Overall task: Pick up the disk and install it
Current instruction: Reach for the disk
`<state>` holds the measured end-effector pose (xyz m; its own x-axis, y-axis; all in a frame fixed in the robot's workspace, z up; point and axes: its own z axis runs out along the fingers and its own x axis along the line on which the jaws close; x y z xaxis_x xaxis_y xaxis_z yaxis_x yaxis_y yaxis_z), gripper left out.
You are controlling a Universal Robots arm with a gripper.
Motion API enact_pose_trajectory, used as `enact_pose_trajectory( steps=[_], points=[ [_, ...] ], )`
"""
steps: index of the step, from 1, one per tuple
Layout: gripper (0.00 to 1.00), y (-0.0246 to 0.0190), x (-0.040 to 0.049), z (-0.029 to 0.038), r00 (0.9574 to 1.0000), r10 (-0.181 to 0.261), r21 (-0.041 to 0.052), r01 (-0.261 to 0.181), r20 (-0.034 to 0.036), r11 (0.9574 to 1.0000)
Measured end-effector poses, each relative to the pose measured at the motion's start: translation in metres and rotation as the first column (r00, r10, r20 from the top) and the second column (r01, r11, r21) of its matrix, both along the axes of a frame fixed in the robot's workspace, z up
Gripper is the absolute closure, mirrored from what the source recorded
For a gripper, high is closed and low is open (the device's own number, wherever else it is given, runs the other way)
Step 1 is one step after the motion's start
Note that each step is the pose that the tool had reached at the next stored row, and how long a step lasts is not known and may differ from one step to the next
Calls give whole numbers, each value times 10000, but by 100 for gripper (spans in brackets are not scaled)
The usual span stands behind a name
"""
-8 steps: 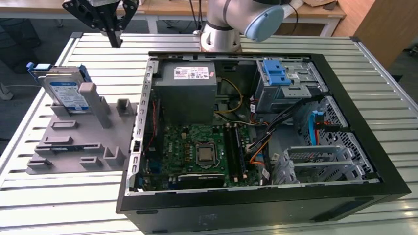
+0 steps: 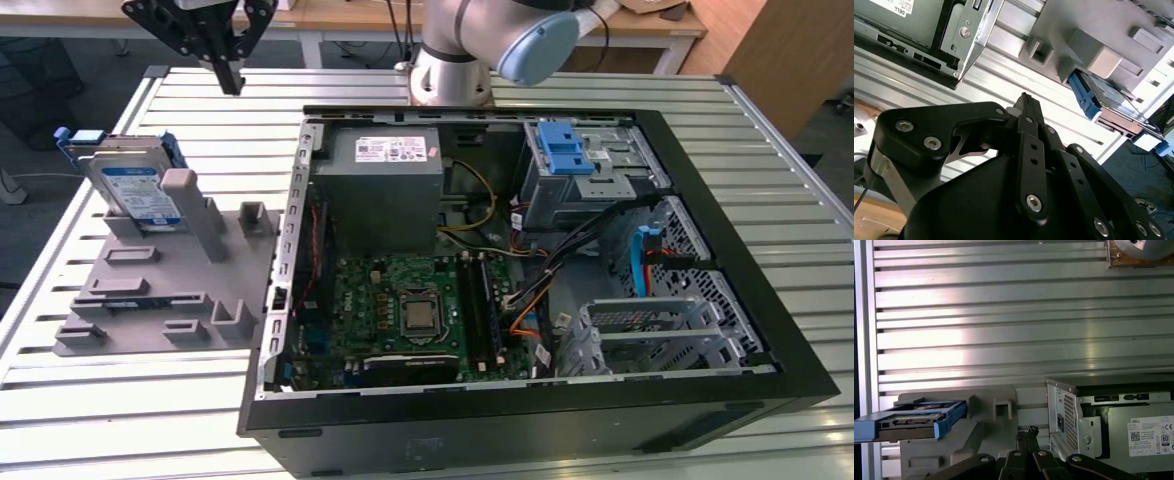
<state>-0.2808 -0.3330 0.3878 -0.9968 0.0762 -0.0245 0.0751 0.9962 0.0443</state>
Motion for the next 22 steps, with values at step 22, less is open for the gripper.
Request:
enact_pose_trajectory(
  steps=[22],
  points=[
    [89, 148, -176, -2, 10000, -1, 0, 1, 0, 10000]
  ],
)
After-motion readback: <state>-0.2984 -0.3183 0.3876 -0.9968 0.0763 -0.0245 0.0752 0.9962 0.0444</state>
